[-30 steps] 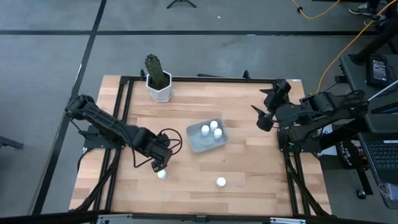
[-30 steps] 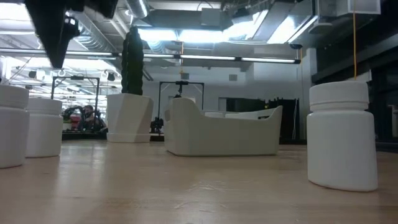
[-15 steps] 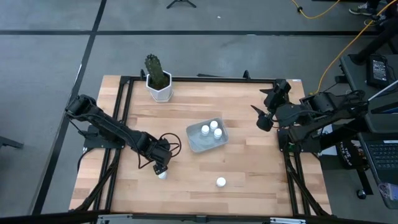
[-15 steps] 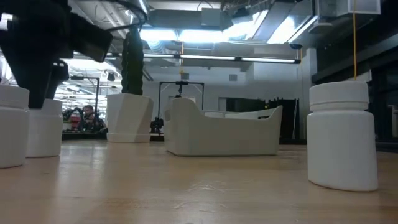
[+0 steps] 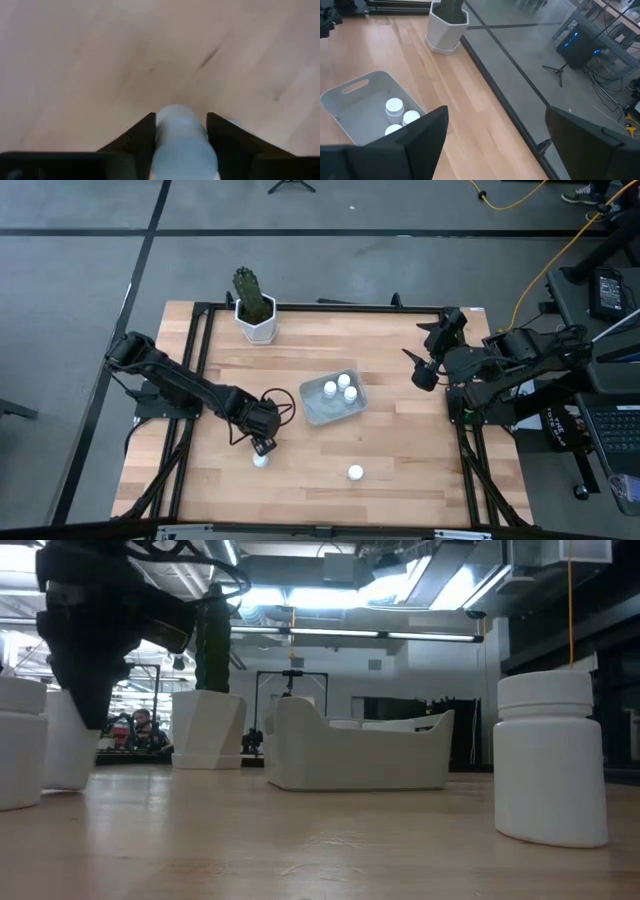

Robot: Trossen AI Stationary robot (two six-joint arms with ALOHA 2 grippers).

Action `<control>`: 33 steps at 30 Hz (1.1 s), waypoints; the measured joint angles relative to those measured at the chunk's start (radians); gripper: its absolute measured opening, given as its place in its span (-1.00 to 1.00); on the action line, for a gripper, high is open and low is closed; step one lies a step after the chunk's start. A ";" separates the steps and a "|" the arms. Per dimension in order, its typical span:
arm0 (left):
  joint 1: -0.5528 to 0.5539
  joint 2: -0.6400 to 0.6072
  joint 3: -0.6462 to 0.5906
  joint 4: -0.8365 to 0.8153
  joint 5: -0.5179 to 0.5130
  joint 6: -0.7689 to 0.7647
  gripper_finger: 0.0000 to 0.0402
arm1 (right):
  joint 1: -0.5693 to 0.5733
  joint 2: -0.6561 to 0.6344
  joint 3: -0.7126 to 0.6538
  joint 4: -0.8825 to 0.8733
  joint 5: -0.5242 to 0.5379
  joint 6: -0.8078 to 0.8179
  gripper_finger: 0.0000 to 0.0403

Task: Pick and place pill bottles into a basket
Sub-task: Put the white pill bottle into the gray bin

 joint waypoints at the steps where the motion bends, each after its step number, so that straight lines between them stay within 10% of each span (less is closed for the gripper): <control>1: 0.001 -0.001 0.000 0.005 0.015 -0.001 -0.28 | 0.000 0.000 0.000 0.000 0.000 0.000 0.65; 17: 0.024 0.001 0.042 -0.006 0.020 0.077 -0.28 | 0.000 0.000 0.000 -0.001 0.000 -0.002 0.65; 33: 0.291 0.100 0.561 -0.130 0.231 0.635 -0.28 | 0.000 0.000 0.000 -0.001 -0.003 0.002 0.65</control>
